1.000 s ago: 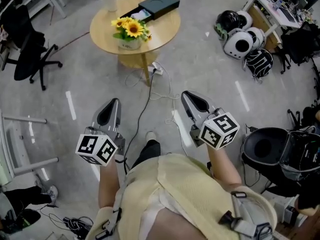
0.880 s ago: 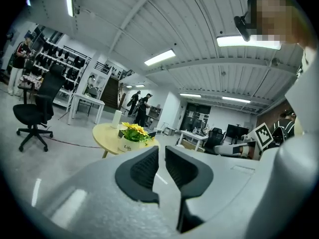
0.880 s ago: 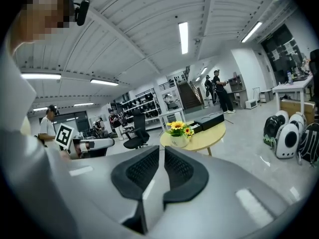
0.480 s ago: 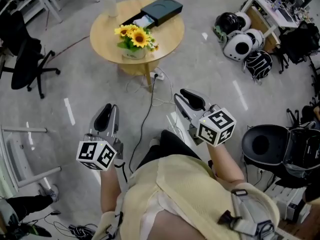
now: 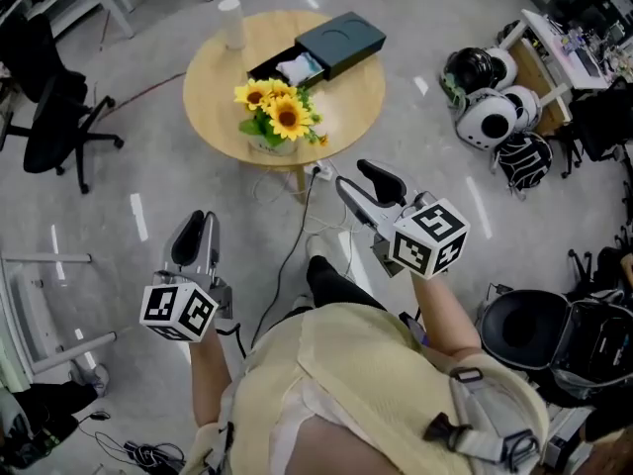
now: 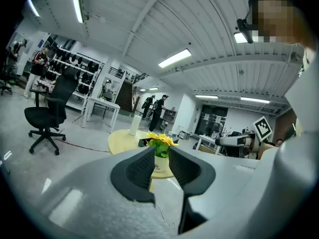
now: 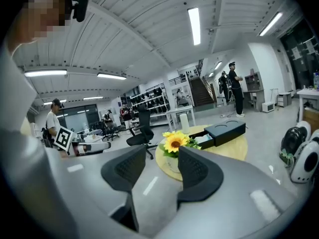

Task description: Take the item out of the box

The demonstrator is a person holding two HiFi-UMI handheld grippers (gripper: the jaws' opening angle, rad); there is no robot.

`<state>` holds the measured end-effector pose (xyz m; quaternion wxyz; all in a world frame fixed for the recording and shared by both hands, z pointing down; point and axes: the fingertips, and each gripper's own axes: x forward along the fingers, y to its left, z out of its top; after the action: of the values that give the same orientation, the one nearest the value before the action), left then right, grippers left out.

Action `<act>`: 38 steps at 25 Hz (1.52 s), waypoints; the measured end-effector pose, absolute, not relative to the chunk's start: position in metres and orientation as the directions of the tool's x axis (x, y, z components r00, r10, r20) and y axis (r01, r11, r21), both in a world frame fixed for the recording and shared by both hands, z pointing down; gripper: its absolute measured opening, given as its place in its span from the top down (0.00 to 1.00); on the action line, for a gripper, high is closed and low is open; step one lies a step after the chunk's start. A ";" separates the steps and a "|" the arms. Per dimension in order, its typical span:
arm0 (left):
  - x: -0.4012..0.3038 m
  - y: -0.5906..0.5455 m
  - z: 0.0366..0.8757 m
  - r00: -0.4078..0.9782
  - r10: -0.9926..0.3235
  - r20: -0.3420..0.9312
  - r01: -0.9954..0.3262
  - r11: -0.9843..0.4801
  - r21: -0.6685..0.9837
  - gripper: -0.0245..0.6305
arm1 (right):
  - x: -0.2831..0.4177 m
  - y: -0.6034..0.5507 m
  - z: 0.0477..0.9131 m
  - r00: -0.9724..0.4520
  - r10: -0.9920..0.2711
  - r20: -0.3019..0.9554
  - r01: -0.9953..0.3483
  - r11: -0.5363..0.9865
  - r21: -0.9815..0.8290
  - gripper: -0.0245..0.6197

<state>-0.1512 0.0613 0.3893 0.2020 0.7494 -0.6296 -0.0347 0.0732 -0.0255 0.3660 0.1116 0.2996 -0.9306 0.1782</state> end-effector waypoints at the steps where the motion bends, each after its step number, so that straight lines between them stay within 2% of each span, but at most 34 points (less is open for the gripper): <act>1: -0.152 0.048 0.389 0.199 -0.959 0.200 -0.930 -0.121 0.347 0.83 | 0.072 -0.040 0.366 -0.795 -0.514 0.322 -0.596 0.761 -0.257 0.67; 9: -0.152 -0.046 0.375 0.159 -0.971 0.179 -0.941 -0.094 0.325 0.83 | 0.068 -0.141 0.373 -0.803 -0.477 0.358 -0.571 0.788 -0.231 0.66; 22: -0.182 -0.106 0.355 0.063 -0.981 0.185 -0.976 -0.021 0.217 0.83 | 0.028 -0.228 0.389 -0.831 -0.373 0.413 -0.467 0.871 -0.153 0.66; 27: -0.201 -0.150 0.366 0.094 -0.975 0.202 -0.973 -0.047 0.225 0.83 | 0.008 -0.260 0.400 -0.802 -0.346 0.487 -0.444 0.891 -0.098 0.66; 32: -0.209 -0.191 0.366 0.191 -0.964 0.183 -0.958 -0.143 0.248 0.83 | -0.015 -0.285 0.420 -0.786 -0.313 0.534 -0.448 0.882 -0.142 0.67; 38: -0.218 -0.233 0.394 0.306 -0.924 0.230 -0.927 -0.234 0.292 0.83 | -0.039 -0.314 0.458 -0.715 -0.297 0.633 -0.479 0.868 -0.134 0.67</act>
<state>-0.2178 -0.2333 0.3939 0.1892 0.7855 -0.5892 0.0047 -0.0387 -0.3140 0.4576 0.3122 0.2121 -0.9145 0.1457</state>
